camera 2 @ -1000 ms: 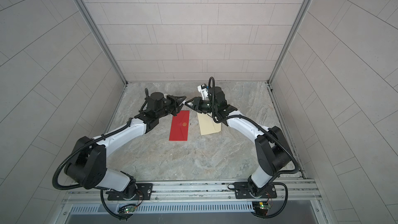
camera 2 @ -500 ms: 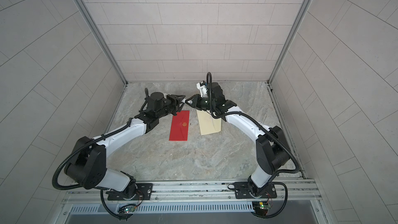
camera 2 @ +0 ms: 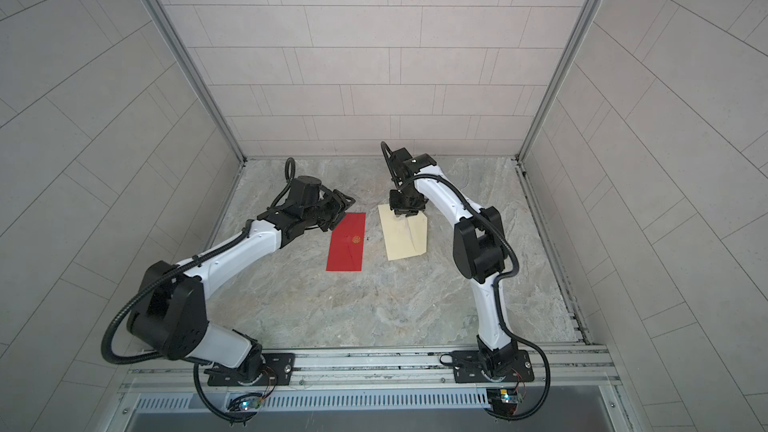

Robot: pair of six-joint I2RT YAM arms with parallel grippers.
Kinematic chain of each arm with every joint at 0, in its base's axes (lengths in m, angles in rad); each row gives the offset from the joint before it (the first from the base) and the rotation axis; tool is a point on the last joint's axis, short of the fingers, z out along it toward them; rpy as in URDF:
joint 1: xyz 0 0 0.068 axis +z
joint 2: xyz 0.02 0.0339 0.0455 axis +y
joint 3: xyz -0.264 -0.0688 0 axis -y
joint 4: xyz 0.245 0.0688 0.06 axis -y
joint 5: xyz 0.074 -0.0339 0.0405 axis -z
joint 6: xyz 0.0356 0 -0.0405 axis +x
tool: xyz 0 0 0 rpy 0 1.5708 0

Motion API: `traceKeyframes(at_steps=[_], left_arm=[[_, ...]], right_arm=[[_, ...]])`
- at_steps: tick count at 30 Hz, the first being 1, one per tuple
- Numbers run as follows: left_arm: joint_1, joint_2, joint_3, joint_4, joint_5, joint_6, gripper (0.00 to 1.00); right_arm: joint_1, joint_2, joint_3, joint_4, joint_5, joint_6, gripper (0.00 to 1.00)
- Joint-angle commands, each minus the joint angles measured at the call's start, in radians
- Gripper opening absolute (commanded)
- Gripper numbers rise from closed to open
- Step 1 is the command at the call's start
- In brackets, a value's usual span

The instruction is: Place the letter into the envelope and seal it

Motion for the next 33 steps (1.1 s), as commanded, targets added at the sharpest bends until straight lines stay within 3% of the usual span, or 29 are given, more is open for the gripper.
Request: traceKeyframes(at_steps=[1, 7, 20, 33], left_arm=[[-0.03, 0.058, 0.05, -0.1, 0.008, 0.14, 0.62], [-0.076, 0.18, 0.117, -0.113, 0.089, 0.177, 0.62], [-0.103, 0.415, 0.245, -0.132, 0.143, 0.232, 0.62], [-0.102, 0.647, 0.355, -0.081, 0.188, 0.258, 0.61]], right_arm=[[0.009, 0.018, 0.073, -0.165, 0.061, -0.056, 0.03], [0.011, 0.111, 0.157, -0.226, 0.077, -0.069, 0.03], [0.021, 0.232, 0.284, -0.266, 0.031, -0.088, 0.02], [0.016, 0.227, 0.226, -0.171, -0.077, -0.053, 0.01]])
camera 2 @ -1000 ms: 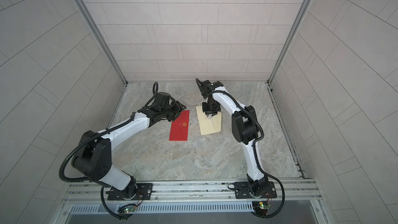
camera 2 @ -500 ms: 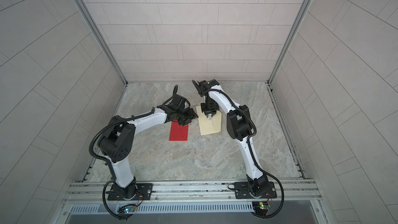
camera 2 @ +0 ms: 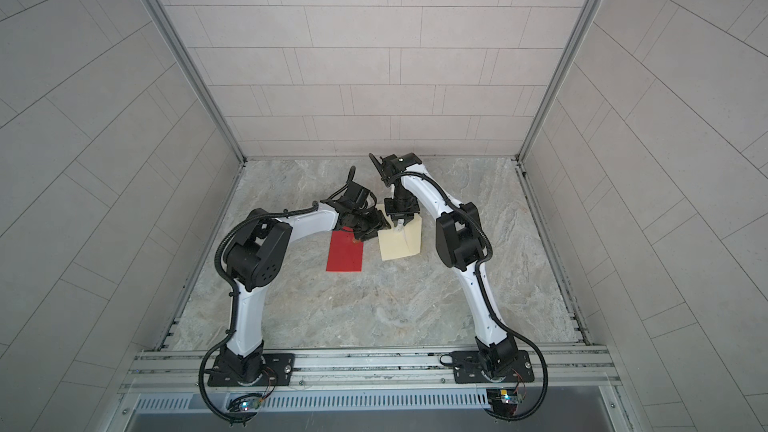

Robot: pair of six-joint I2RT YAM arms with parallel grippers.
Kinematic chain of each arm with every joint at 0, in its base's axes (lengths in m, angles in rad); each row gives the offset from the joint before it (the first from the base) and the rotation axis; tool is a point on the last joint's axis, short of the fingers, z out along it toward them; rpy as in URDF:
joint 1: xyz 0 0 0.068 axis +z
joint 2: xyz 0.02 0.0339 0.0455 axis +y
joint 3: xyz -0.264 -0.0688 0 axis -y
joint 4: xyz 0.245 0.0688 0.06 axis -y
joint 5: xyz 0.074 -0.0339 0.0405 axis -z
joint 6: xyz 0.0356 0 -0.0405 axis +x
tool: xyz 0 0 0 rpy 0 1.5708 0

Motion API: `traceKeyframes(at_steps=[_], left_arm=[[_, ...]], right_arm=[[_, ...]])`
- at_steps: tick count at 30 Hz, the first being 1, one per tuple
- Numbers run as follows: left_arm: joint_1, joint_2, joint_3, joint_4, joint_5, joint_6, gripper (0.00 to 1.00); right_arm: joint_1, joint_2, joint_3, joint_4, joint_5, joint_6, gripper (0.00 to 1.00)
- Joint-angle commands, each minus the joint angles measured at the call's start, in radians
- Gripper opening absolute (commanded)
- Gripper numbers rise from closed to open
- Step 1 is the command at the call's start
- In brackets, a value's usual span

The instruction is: Place the letter into the envelope and seal it

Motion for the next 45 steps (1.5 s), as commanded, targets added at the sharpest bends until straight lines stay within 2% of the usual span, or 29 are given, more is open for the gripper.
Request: traceKeyframes(at_steps=[1, 5, 10, 12, 20, 26, 30, 34, 41, 45], left_arm=[[-0.002, 0.071, 0.0, 0.002, 0.002, 0.002, 0.6], [-0.002, 0.073, -0.032, 0.08, 0.017, -0.044, 0.45], [-0.005, 0.061, -0.034, 0.092, 0.022, -0.026, 0.09], [-0.008, 0.057, -0.038, 0.089, 0.023, -0.007, 0.0], [-0.025, 0.026, -0.078, 0.106, 0.055, 0.117, 0.0], [-0.046, 0.007, -0.108, 0.151, 0.109, 0.167, 0.0], [-0.056, -0.005, -0.142, 0.245, 0.161, 0.143, 0.0], [-0.056, -0.009, -0.189, 0.385, 0.207, 0.06, 0.0], [-0.054, -0.005, -0.197, 0.374, 0.199, 0.033, 0.0], [-0.054, -0.001, -0.191, 0.328, 0.194, 0.053, 0.0]], right_arm=[[0.0, 0.008, -0.042, 0.03, -0.041, 0.017, 0.01], [0.0, -0.012, -0.079, 0.052, -0.039, 0.023, 0.01], [0.0, -0.026, -0.096, 0.077, -0.057, 0.037, 0.01], [0.0, -0.028, -0.093, 0.085, -0.066, 0.041, 0.01], [-0.02, -0.041, -0.09, 0.106, -0.085, 0.054, 0.0], [-0.025, -0.036, -0.089, 0.124, -0.074, 0.066, 0.0], [-0.02, -0.038, -0.093, 0.141, -0.045, 0.08, 0.0], [-0.002, -0.075, -0.147, 0.203, 0.004, 0.104, 0.0], [0.001, -0.205, -0.303, 0.339, 0.128, 0.149, 0.0], [-0.008, -0.257, -0.348, 0.379, 0.071, 0.124, 0.0]])
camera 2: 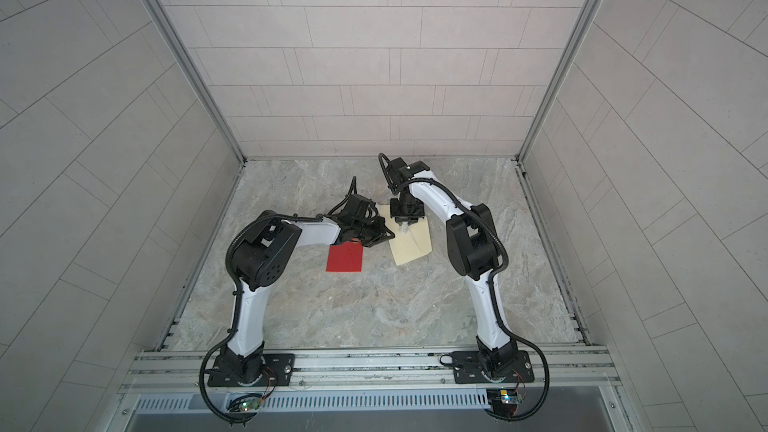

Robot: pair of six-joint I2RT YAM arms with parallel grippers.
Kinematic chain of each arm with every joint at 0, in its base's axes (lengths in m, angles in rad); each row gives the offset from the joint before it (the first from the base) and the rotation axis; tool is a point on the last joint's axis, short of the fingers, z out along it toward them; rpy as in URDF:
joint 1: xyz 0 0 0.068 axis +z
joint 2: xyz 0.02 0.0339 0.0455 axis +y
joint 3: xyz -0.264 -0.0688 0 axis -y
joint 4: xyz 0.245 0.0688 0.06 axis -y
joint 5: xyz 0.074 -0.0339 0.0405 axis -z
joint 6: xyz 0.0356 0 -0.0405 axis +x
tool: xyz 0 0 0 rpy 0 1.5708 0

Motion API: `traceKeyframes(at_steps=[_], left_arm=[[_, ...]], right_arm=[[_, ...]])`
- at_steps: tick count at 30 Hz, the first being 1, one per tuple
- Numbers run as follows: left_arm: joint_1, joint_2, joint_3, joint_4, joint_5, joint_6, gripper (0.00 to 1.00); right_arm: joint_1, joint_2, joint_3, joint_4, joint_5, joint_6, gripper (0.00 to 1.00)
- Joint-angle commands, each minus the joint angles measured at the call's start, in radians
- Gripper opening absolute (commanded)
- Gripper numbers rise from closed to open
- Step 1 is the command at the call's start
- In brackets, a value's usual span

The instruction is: Place the letter into the envelope and seal it

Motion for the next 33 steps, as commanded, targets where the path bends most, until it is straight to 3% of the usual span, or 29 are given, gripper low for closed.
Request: traceKeyframes(at_steps=[1, 7, 18, 27, 33], left_arm=[[-0.025, -0.011, -0.006, -0.043, 0.051, 0.015, 0.0], [-0.025, -0.009, -0.008, -0.057, 0.046, 0.021, 0.0], [-0.025, -0.007, 0.002, -0.089, 0.034, 0.034, 0.0], [-0.025, -0.005, 0.003, -0.091, 0.03, 0.035, 0.0], [-0.028, -0.005, 0.001, -0.088, 0.037, 0.032, 0.0]], right_arm=[[-0.003, -0.057, -0.012, 0.098, -0.028, -0.011, 0.0], [-0.008, -0.1, -0.03, 0.068, -0.106, -0.049, 0.0], [-0.006, -0.153, -0.133, -0.007, 0.015, -0.081, 0.0], [-0.006, -0.151, -0.193, 0.045, -0.076, -0.085, 0.0], [0.005, -0.117, -0.177, 0.059, -0.059, -0.075, 0.0]])
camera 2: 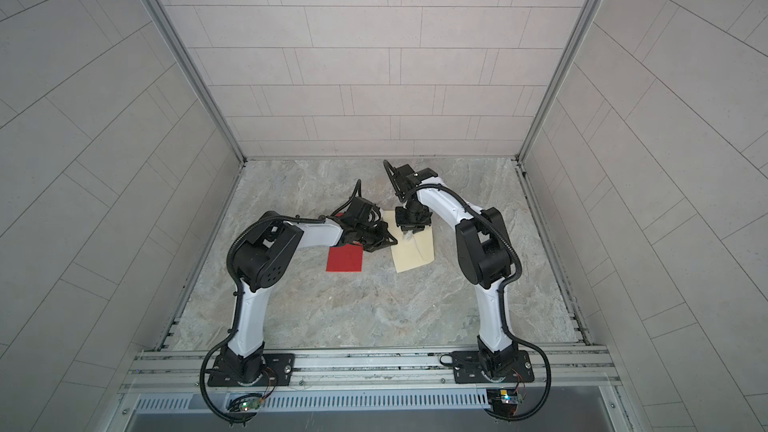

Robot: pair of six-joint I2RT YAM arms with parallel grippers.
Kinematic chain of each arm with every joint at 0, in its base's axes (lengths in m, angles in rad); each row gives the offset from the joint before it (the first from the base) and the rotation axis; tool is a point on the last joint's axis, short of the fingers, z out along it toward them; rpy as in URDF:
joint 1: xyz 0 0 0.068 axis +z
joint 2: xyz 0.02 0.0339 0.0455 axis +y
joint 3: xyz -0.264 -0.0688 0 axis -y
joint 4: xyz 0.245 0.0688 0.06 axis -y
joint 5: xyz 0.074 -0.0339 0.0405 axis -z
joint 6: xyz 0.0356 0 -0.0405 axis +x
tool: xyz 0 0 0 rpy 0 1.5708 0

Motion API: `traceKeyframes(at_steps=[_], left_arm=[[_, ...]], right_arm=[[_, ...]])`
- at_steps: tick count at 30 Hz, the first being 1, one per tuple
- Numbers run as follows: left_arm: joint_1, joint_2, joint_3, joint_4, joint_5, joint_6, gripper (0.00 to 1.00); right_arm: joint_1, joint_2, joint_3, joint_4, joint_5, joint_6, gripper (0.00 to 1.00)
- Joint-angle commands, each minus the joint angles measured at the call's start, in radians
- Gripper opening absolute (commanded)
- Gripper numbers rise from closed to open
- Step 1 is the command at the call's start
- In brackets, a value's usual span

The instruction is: Place the letter into the envelope and seal it

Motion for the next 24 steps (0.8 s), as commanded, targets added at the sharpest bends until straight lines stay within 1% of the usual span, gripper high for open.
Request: traceKeyframes(at_steps=[1, 5, 10, 12, 18, 20, 24], left_arm=[[-0.007, -0.006, -0.001, -0.037, -0.006, 0.015, 0.0], [-0.007, -0.01, -0.002, -0.034, 0.004, 0.017, 0.0], [-0.007, -0.016, -0.013, -0.032, 0.007, 0.011, 0.0], [-0.005, -0.02, -0.02, -0.03, 0.007, 0.011, 0.0], [-0.005, -0.023, -0.031, -0.035, 0.005, 0.017, 0.0], [-0.005, -0.023, -0.031, -0.037, 0.006, 0.017, 0.0], [-0.005, -0.017, -0.026, -0.039, 0.004, 0.017, 0.0]], right_arm=[[0.018, 0.007, 0.015, 0.013, 0.006, 0.001, 0.0], [0.036, 0.042, 0.031, 0.006, 0.097, 0.017, 0.0], [0.038, 0.061, 0.044, -0.014, 0.266, 0.053, 0.0], [0.033, 0.067, 0.054, -0.027, 0.304, 0.061, 0.0], [0.02, 0.074, 0.071, -0.032, 0.282, 0.053, 0.0], [0.021, 0.066, 0.064, -0.017, 0.249, 0.049, 0.0], [0.021, 0.009, 0.029, 0.068, 0.117, 0.028, 0.0]])
